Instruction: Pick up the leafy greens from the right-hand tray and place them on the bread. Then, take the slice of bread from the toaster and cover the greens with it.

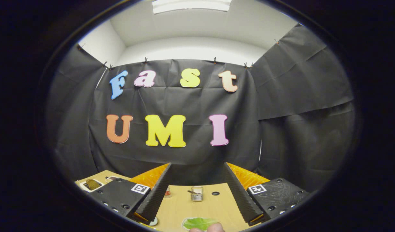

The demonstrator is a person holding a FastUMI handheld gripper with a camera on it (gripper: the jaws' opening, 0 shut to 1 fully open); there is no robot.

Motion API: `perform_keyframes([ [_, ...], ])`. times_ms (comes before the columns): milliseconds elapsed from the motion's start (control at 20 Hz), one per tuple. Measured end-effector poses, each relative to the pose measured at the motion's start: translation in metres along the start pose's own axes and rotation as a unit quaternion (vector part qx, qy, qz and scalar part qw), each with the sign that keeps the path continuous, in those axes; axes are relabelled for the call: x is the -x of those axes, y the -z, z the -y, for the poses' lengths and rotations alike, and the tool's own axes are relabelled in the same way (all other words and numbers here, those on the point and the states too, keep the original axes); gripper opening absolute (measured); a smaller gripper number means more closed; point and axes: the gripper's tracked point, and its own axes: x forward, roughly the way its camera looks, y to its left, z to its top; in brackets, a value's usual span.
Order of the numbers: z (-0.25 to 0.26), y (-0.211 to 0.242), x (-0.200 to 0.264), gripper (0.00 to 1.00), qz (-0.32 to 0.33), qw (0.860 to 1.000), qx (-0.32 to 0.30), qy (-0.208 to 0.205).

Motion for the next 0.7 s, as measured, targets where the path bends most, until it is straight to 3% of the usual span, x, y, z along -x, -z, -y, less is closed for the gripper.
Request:
perform_keyframes([
  [700, 0.02, 0.05, -0.003, 0.95, -0.049, 0.998, -0.005, -0.029],
])
